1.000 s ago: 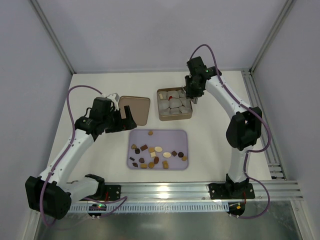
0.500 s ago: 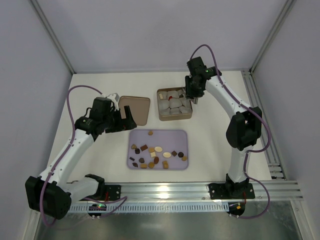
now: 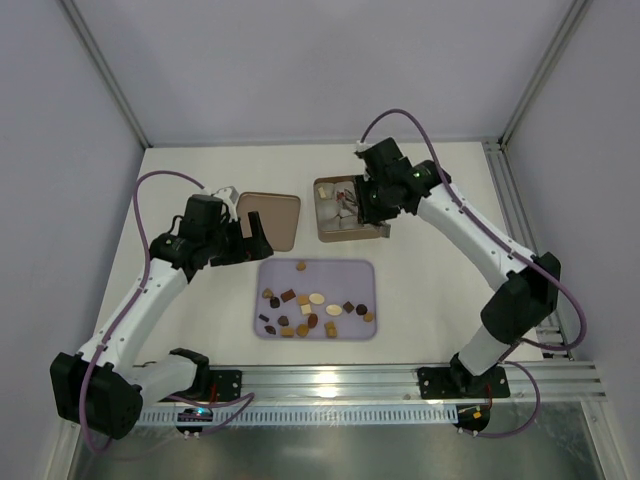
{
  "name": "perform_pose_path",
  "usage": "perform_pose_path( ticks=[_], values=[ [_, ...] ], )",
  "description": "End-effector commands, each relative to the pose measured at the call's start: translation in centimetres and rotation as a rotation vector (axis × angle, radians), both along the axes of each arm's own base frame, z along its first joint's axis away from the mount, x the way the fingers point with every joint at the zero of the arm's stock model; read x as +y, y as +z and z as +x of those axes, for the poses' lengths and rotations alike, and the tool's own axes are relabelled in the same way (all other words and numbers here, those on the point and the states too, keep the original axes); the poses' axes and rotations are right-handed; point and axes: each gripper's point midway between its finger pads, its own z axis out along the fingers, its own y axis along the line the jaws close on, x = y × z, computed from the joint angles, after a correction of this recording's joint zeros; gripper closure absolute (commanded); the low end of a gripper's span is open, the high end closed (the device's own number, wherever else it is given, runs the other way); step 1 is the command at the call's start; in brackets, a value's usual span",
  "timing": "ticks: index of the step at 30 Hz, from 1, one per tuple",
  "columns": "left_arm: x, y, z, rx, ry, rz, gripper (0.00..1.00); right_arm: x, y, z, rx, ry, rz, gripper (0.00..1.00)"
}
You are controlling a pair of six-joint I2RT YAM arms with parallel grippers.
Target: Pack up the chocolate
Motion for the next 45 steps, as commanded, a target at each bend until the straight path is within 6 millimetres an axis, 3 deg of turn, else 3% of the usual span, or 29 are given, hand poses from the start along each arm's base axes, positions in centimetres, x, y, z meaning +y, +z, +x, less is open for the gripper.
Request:
perform_pose_path(
  ticks=[1, 7, 14, 18, 25, 45],
  values=[
    [0.0, 0.7, 0.1, -0.036, -0.013, 0.004, 0.0, 3.2, 1.8, -4.4, -0.032, 0.121, 0.048, 0.62],
    [0.1, 0.6, 0.1, -0.034, -0.011, 0.009, 0.0, 6.5, -0.6, -10.7, 0.057, 0.283, 0.015, 0.62],
    [0.2, 0.4, 0.2, -0.032, -0.006, 0.016, 0.0, 6.2, -2.4, -15.8, 0.151, 0.388, -0.024, 0.56],
    [0.2, 0.4, 0.2, -0.03, -0.007, 0.015, 0.0, 5.7, -2.7, -17.6, 0.175, 0.429, -0.049, 0.55],
    [0.2, 0.4, 0.2, -0.029, -0.01, 0.017, 0.0, 5.3, -3.2, -19.4, 0.203, 0.467, -0.081, 0.52],
    [0.2, 0.2, 0.1, -0.021, -0.008, 0.017, 0.0, 5.9, -4.6, -20.0, 0.233, 0.513, -0.128, 0.52]
  ],
)
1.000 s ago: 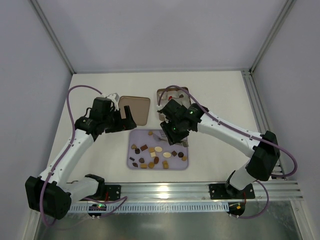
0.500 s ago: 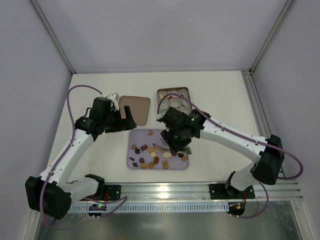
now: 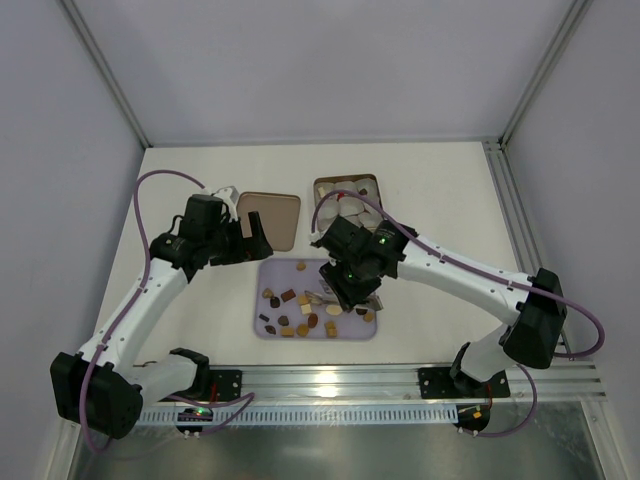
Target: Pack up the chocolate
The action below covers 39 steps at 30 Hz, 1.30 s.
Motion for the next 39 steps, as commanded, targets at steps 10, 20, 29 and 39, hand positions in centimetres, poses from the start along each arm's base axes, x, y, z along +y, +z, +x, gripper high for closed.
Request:
perform_pose_path(
  ticks=[10, 20, 29, 39],
  values=[
    [0.1, 0.2, 0.1, -0.017, -0.004, 0.006, 0.0, 0.4, -0.9, 0.2, -0.001, 0.03, -0.037, 0.56],
    [0.0, 0.3, 0.1, -0.018, -0.005, 0.004, 0.0, 0.0, -0.6, 0.6, -0.026, 0.028, -0.062, 0.62],
    [0.0, 0.3, 0.1, -0.018, -0.008, 0.003, 0.0, -0.1, 0.5, 1.0, -0.054, 0.016, -0.052, 0.65],
    [0.0, 0.4, 0.1, -0.021, -0.006, 0.002, 0.0, -0.3, 2.3, 2.1, -0.097, -0.027, -0.018, 0.65]
  ],
)
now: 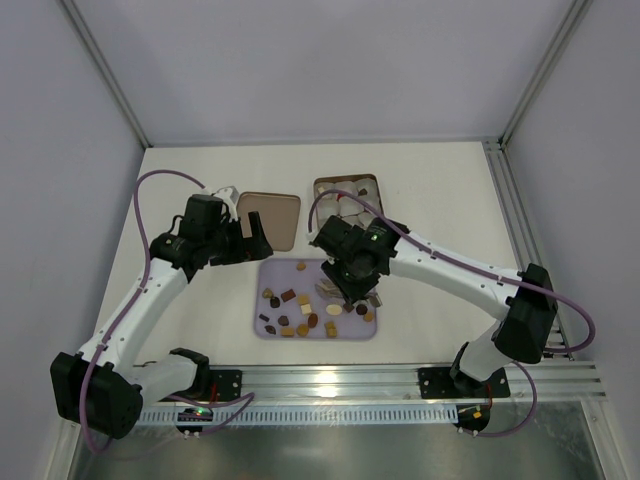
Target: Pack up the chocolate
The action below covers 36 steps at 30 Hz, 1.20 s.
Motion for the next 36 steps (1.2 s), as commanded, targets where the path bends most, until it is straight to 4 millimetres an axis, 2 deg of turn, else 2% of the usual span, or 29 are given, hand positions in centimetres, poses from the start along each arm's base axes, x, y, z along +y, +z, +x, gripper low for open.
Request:
perform_pose_path(
  ticks=[1, 6, 9, 13, 16, 17, 21, 23, 28, 36],
  values=[
    [0.0, 0.4, 0.0, -0.021, -0.006, 0.002, 0.0, 0.3, 3.2, 1.3, -0.077, -0.025, 0.075, 0.65],
    [0.0, 0.6, 0.0, -0.025, -0.005, 0.0, 0.0, -0.1, 5.1, 3.1, -0.117, -0.06, 0.107, 0.65],
    [0.0, 0.7, 0.0, -0.029, -0.007, -0.002, 0.0, -0.7, 6.7, 4.9, -0.156, -0.092, 0.125, 0.65],
    [0.0, 0.7, 0.0, -0.029, -0.008, -0.003, 0.0, -1.1, 9.2, 8.8, -0.226, -0.158, 0.169, 0.65],
    [0.0, 0.7, 0.0, -0.029, -0.007, -0.002, 0.0, -1.5, 10.3, 11.6, -0.268, -0.202, 0.196, 0.65],
    [0.0, 0.7, 0.0, -0.029, -0.006, -0.003, 0.0, -1.5, 9.9, 12.6, -0.266, -0.214, 0.188, 0.65],
    [0.0, 0.7, 0.0, -0.029, -0.007, -0.002, 0.0, -0.9, 10.8, 16.4, -0.313, -0.257, 0.221, 0.65],
    [-0.1, 0.6, 0.0, -0.028, -0.012, -0.003, 0.0, -1.0, 10.6, 17.7, -0.316, -0.276, 0.22, 0.65],
    [0.0, 0.6, 0.0, -0.029, -0.008, -0.003, 0.0, -0.1, 8.3, 20.4, -0.291, -0.287, 0.184, 0.65],
    [0.0, 0.6, -0.1, -0.029, -0.007, -0.002, 0.0, 0.4, 5.3, 21.8, -0.255, -0.297, 0.14, 0.65]
  ],
)
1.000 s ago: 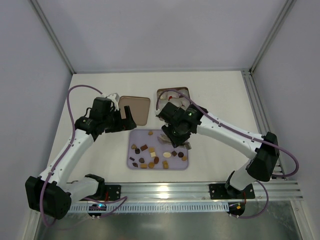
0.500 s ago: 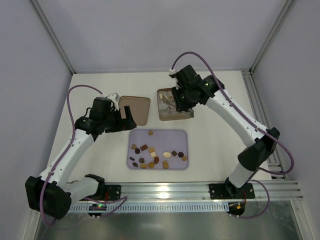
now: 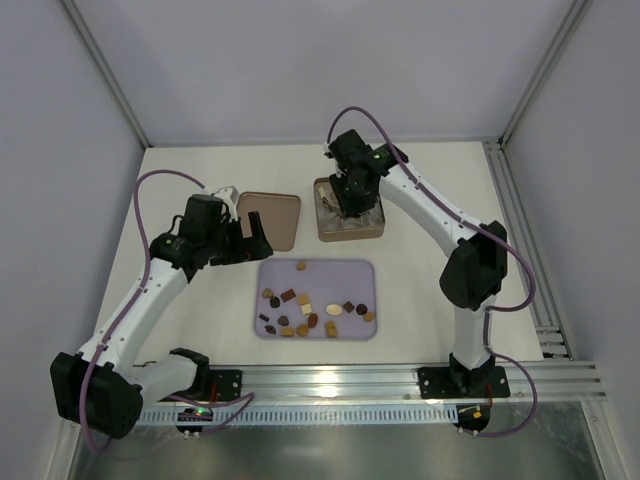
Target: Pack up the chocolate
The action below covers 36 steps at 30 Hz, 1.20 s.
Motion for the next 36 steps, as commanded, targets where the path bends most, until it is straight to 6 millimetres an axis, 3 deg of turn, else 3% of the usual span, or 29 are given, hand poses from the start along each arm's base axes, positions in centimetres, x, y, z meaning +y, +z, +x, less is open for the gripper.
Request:
perform_pose_path(
  ticks=[1, 12, 23, 29, 36],
  values=[
    [0.0, 0.8, 0.0, -0.033, -0.007, -0.004, 0.0, 0.7, 2.2, 1.5, -0.08, 0.007, 0.039, 0.65],
    [0.0, 0.6, -0.1, -0.027, -0.005, -0.002, 0.0, 0.7, 0.1, 2.1, -0.06, 0.0, 0.002, 0.64],
    [0.1, 0.6, -0.1, -0.028, -0.004, -0.001, 0.0, 0.4, -0.3, 2.6, -0.062, -0.009, -0.016, 0.57],
    [0.0, 0.6, 0.0, -0.028, -0.004, -0.001, 0.0, 0.1, 1.3, 2.5, -0.088, -0.012, -0.006, 0.55],
    [0.1, 0.6, 0.0, -0.03, -0.005, -0.001, 0.0, -1.2, 6.5, 0.7, -0.165, -0.018, 0.048, 0.55]
  ],
)
